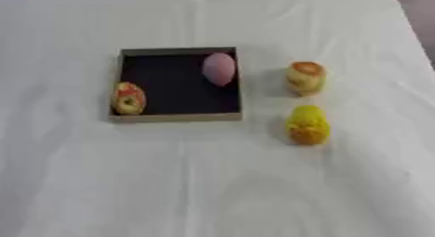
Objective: Pick up objects on the table and place them in the box.
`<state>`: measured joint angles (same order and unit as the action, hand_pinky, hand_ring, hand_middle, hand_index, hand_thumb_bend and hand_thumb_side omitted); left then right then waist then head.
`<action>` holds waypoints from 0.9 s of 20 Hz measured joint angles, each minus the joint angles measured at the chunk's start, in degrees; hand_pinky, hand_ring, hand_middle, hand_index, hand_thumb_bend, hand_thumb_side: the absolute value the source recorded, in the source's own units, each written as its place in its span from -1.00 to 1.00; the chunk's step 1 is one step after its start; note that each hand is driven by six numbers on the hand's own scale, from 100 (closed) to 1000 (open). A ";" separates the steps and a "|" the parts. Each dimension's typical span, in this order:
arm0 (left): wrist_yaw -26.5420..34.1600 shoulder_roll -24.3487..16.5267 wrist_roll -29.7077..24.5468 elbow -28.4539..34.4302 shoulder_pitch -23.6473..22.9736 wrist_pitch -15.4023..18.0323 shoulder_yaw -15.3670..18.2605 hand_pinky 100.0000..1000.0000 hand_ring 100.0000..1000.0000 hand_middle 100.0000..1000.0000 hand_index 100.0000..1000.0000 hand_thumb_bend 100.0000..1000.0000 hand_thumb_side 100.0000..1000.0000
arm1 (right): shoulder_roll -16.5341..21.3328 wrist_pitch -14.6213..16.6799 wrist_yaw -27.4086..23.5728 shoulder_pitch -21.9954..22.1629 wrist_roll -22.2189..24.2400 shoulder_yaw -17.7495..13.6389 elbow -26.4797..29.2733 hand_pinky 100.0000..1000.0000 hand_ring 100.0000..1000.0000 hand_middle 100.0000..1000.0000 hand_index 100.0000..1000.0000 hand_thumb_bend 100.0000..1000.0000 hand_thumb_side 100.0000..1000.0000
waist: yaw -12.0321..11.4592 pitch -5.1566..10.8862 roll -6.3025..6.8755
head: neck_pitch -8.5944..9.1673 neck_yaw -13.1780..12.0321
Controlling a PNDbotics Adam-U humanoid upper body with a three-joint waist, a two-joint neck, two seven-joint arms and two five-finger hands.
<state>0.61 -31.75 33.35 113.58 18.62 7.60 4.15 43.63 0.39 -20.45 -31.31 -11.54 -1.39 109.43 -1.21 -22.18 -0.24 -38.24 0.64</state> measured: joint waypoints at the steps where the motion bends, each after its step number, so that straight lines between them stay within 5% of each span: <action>1: 0.00 0.00 -0.01 0.00 0.00 -0.01 0.00 0.51 0.58 0.33 0.58 -1.00 -0.27 | 0.65 -0.22 0.65 -0.23 0.46 0.43 -0.17 0.62 0.44 0.19 0.51 -1.00 0.69 | -0.06 0.00 -0.08 | -0.05 -0.01; 6: 0.10 0.00 -0.13 0.00 0.00 0.01 -0.02 0.51 0.58 0.33 0.58 -1.00 -0.27 | 6.63 -1.83 7.34 -2.35 5.10 4.20 -1.14 0.64 0.56 0.34 0.59 -1.00 0.55 | -0.38 0.00 -0.24 | -0.57 0.01; 11: 0.19 0.00 -0.51 0.00 0.00 -0.06 -0.06 0.51 0.58 0.33 0.58 -1.00 -0.26 | 13.35 -3.14 19.50 -4.69 15.33 9.66 -2.02 0.64 0.63 0.44 0.65 -1.00 0.54 | -0.74 0.00 -0.63 | -1.13 0.41; 18: 0.35 0.00 -0.88 0.00 0.06 -0.16 -0.25 0.51 0.58 0.33 0.58 -1.00 -0.26 | 16.09 -3.71 28.54 -7.78 28.92 16.85 -3.86 0.64 0.66 0.48 0.68 -1.00 0.49 | -1.33 0.00 -0.96 | -1.55 0.84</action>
<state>0.96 -31.75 32.48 113.58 18.69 7.44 3.90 59.71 -3.31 8.08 -39.09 17.38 15.46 105.57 -2.54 -22.18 -1.20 -39.79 1.48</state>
